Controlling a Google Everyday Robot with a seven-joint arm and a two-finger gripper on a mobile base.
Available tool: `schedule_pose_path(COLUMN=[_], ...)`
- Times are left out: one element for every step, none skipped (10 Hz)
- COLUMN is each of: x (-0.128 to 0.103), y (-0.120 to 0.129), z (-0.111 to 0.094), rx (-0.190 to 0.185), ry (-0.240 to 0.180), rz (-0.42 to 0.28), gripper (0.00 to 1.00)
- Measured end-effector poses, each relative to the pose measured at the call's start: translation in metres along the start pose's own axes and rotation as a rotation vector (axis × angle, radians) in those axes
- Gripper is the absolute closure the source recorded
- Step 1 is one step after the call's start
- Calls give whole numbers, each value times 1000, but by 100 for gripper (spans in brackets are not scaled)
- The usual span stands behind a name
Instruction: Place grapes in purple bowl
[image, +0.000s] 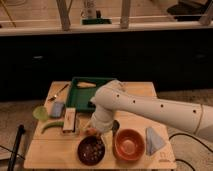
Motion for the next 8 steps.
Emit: schedule_pose_path(x=[0, 1, 2, 3, 4, 5, 6, 6], y=[0, 0, 0, -1, -1, -2, -2, -1], z=[-1, -1, -1, -2, -2, -2, -3, -2], rx=[-1, -2, -3, -5, -6, -7, -7, -9], ry=[-1, -2, -3, -5, -5, -7, -6, -8], rz=[-3, -5, -5, -7, -8, -8, -9, -9], gripper=[20, 20, 20, 20, 20, 20, 20, 20])
